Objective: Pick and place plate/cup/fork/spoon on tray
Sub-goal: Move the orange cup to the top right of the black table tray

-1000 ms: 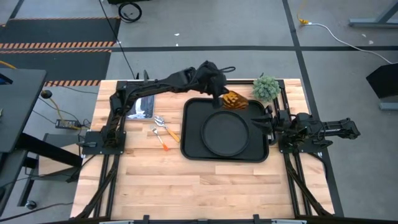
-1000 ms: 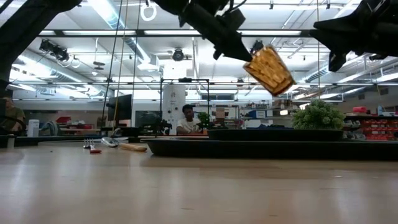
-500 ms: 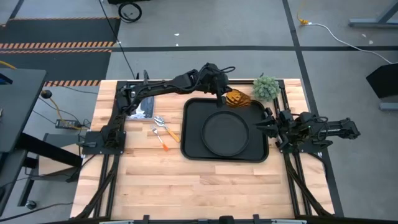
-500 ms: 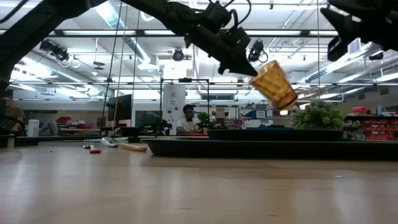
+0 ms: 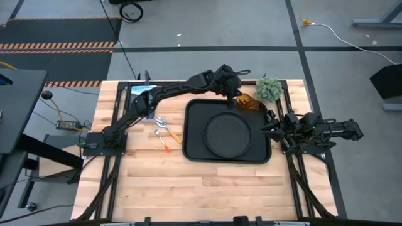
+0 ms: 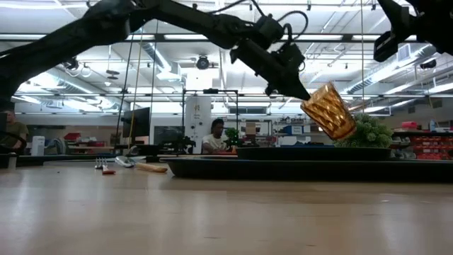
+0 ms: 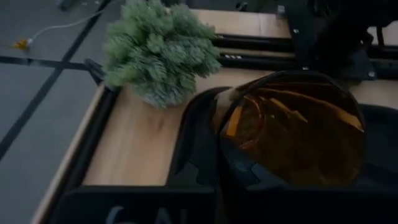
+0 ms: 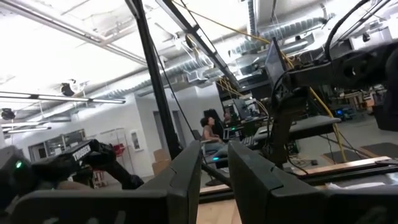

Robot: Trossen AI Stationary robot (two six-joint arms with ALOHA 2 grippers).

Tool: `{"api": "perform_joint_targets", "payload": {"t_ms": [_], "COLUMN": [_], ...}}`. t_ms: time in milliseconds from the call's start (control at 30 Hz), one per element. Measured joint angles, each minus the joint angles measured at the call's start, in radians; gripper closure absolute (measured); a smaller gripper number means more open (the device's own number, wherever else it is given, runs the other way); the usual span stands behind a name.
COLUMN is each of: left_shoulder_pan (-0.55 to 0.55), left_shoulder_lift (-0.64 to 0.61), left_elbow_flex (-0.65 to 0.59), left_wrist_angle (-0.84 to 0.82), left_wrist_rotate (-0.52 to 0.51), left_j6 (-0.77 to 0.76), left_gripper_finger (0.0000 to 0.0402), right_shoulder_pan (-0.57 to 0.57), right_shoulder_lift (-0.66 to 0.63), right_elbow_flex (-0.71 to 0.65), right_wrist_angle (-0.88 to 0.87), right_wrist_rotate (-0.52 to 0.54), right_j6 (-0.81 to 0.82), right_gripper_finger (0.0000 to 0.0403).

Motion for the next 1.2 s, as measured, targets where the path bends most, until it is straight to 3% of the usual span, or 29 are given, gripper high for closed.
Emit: {"api": "perform_joint_targets", "payload": {"t_ms": [567,1200], "left_shoulder_pan": [-0.017,0.019], "left_shoulder_lift": [0.077,0.071], "left_elbow_flex": [-0.001,0.032], "left_wrist_angle": [0.041,-0.104], "left_wrist_rotate": [-0.069,-0.067], "left_j6": [0.049,0.056], "left_gripper_finger": [0.0398,0.0398], "right_shoulder_pan": [0.000,0.000], "right_shoulder_lift": [0.000,0.000], "right_elbow_flex": [0.000,0.000], "right_wrist_angle": [-0.013,-0.020], "right_wrist_rotate": [0.016,0.025], "right_j6": [-0.005,-0.006], "right_gripper_finger": [0.0315,0.0315]}}
